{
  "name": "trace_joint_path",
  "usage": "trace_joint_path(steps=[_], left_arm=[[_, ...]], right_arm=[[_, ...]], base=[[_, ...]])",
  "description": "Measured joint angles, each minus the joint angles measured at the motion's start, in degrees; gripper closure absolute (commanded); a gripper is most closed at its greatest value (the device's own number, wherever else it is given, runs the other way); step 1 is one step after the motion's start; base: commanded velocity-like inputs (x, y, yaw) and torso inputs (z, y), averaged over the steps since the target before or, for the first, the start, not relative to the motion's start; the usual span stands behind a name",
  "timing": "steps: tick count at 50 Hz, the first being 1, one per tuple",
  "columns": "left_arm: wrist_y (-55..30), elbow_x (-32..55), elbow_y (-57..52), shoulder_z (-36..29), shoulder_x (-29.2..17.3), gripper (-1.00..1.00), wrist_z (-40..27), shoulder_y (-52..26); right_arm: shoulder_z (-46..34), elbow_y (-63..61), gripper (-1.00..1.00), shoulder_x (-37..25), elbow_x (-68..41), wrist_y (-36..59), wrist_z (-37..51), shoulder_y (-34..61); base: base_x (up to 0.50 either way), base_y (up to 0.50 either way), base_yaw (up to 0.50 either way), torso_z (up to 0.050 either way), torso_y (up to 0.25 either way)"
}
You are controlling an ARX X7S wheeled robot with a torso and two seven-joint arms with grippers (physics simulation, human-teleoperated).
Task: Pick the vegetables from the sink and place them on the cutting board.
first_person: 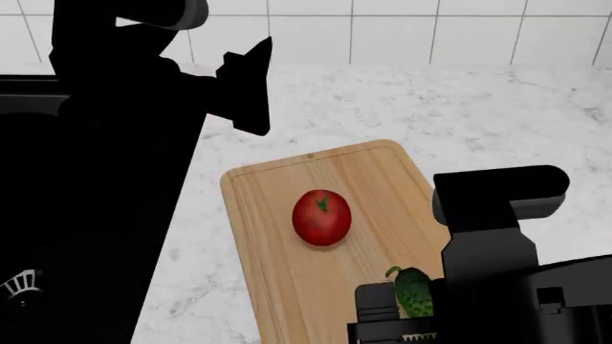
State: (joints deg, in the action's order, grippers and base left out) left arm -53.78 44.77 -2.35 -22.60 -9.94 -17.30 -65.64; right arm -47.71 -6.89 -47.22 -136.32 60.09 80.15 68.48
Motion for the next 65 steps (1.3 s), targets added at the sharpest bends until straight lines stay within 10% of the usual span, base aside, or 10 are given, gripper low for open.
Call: trace_joint_path(steps=[33, 65], left_arm=[[0.7, 1.0, -2.3, -0.3, -1.2, -1.00, -1.9, 1.1], [11.1, -7.5, -33.4, 1.5, -10.2, -1.00, -18.1, 24.1]], right_arm=[[3.1, 1.2, -1.00, 1.4, 6.7, 2.3, -1.3, 14.4], [14.3, -29.6, -1.00, -3.9, 55.1, -21.7, -14.0, -9.9]], base=[[0.00, 0.00, 0.00, 0.000, 0.000], [0.00, 0.00, 0.00, 0.000, 0.000]])
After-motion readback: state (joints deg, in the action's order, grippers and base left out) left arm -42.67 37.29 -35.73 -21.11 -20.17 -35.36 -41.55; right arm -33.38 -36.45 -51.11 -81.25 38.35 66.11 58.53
